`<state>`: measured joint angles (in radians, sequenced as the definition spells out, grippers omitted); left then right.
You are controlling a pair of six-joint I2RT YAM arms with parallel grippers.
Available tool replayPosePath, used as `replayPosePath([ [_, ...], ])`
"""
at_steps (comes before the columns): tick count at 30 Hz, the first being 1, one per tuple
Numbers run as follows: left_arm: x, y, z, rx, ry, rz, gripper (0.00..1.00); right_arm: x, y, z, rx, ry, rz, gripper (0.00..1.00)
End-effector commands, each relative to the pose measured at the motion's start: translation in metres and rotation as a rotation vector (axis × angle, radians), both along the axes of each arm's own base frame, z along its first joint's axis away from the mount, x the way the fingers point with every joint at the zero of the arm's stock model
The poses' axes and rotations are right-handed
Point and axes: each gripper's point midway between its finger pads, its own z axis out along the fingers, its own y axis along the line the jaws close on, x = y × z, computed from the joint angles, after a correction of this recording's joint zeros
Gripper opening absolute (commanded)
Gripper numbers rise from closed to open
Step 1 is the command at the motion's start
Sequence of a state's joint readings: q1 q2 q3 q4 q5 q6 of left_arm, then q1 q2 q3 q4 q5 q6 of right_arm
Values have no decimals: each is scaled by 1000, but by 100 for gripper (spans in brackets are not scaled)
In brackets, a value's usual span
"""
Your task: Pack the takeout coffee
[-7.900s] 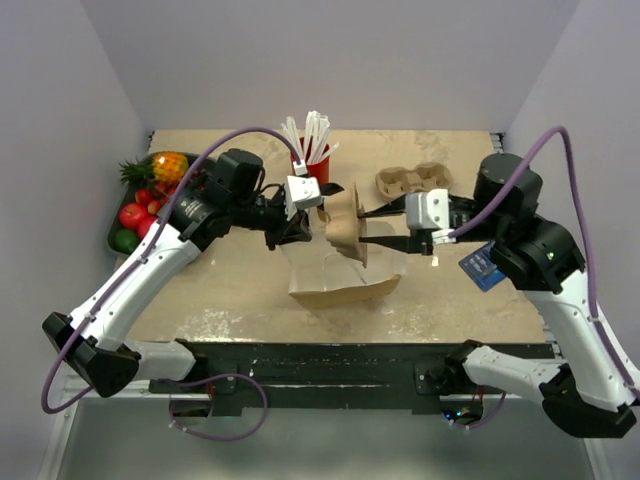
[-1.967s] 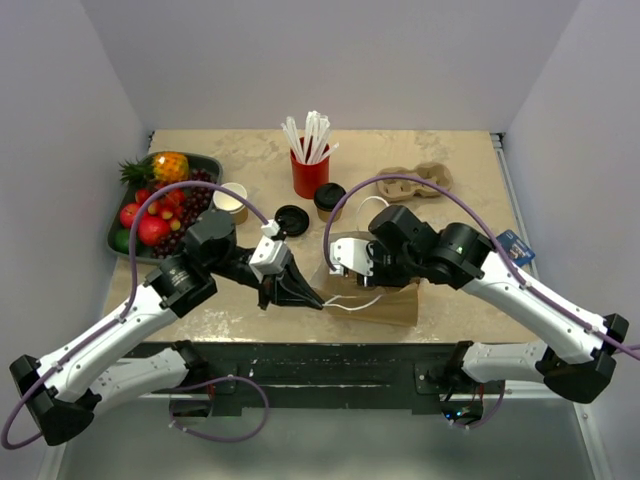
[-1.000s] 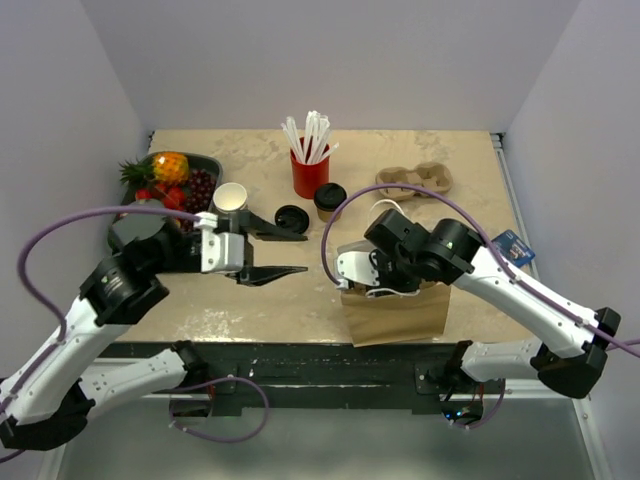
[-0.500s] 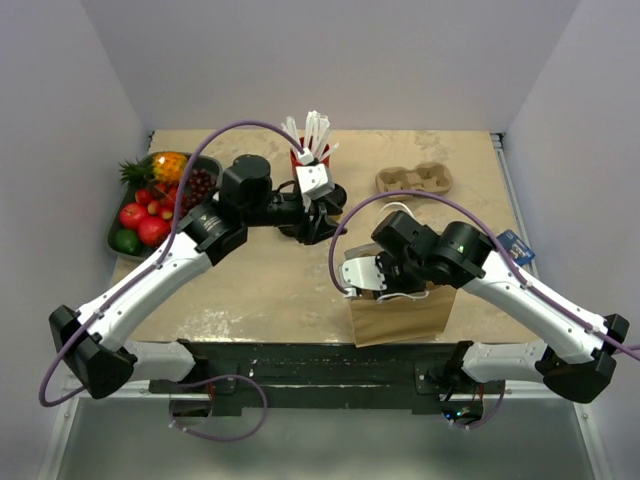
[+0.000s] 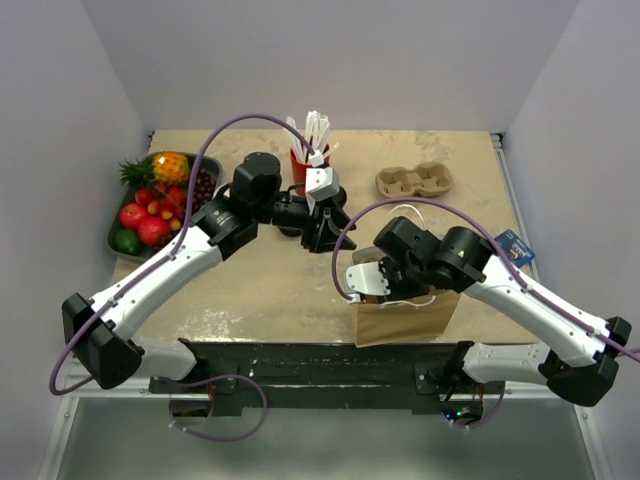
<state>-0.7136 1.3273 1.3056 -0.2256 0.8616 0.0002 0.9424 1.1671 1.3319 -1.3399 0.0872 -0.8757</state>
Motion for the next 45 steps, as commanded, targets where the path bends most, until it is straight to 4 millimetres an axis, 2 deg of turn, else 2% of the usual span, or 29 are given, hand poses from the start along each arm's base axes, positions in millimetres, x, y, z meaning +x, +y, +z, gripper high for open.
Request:
replayPosePath([
  [1, -4, -9, 0, -5, 18, -55, 51, -6, -12, 4, -4, -7, -18, 0],
  [15, -17, -34, -21, 43, 38, -136, 50, -3, -11, 0, 61, -43, -89, 0],
  [21, -9, -45, -26, 70, 36, -108, 48, 0, -11, 4, 67, -68, -87, 0],
  [22, -6, -47, -23, 68, 25, -105, 47, 0, -11, 3, 62, -67, -87, 0],
  [24, -4, -51, -29, 86, 34, -106, 43, 2, -11, 6, 59, -75, -82, 0],
  [25, -2, -53, -25, 82, 22, -109, 36, 4, -11, 5, 46, -78, -86, 0],
  [28, -1, -56, -30, 107, 22, -117, 19, 6, -13, 7, 19, -80, -91, 0],
  [30, -2, -54, -33, 123, 26, -123, 12, 7, -13, 9, 16, -79, -93, 0],
  [31, -3, -53, -33, 127, 21, -127, 4, 6, -14, 10, 13, -78, -95, 0],
  [32, -4, -51, -35, 136, 24, -127, 0, 7, -13, 11, 11, -75, -102, 0],
  [39, -9, -39, -32, 170, -37, -136, 0, 6, -10, 11, -19, -35, -112, 0],
  [45, 0, -35, -3, 112, -156, -67, 0, 12, -3, 19, -19, -60, -96, 0],
])
